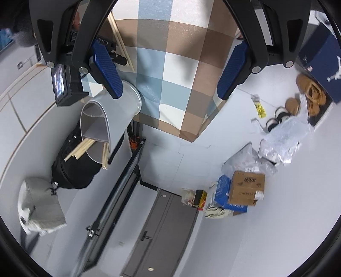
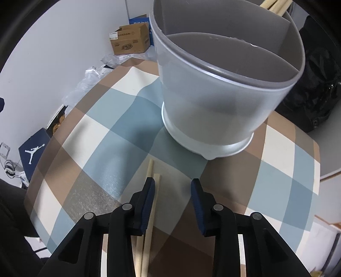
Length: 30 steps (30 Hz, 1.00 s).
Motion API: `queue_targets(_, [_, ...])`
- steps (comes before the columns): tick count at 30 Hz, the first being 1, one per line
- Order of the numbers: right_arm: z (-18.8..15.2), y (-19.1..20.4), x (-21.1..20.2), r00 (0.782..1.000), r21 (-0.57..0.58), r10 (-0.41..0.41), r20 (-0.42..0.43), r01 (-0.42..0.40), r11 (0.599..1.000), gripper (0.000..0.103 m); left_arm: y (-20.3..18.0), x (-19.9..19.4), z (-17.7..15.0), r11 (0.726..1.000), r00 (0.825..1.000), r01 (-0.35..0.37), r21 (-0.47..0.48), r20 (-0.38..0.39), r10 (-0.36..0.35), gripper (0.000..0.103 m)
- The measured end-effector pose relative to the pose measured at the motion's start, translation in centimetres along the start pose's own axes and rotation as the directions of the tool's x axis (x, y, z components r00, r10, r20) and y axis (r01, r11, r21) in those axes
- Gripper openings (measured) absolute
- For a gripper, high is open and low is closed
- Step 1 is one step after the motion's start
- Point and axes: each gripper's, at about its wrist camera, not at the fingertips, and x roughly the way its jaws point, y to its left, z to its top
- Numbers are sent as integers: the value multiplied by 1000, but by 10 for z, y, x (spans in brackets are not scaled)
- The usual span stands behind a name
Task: Organize utensils
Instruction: 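Grasp a chopstick with the right tool while the left tool grasps the last one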
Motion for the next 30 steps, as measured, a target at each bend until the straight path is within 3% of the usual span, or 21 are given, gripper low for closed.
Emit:
queue_targets(3, [0, 6, -3, 999, -34, -32, 5, 32, 999, 32, 4, 2, 1, 999, 1000, 3, -34, -6, -3, 87])
queue_targets(8, [0, 22, 3, 998, -78, -62, 4, 62, 995, 35, 1, 2, -2, 1000, 1000, -26, -12, 0, 26, 87])
queue_targets(12, [1, 18, 3, 999, -50, -43, 1, 43, 998, 32, -2, 3, -2, 999, 999, -37, 3, 1, 37, 87])
queue_targets(16, [0, 15, -1, 999, -55, -46, 22, 47, 997, 9, -4, 5, -3, 998, 999, -54, 24, 0, 54, 87])
queue_targets(25, [-14, -20, -41, 985, 71, 54, 161, -67, 995, 6, -18, 25, -11, 994, 993, -89, 69, -75, 95, 87])
queue_targets(30, [-22, -37, -79, 954, 122, 74, 289, -113, 986, 6, -39, 47, -23, 989, 978, -69, 130, -186, 92, 87])
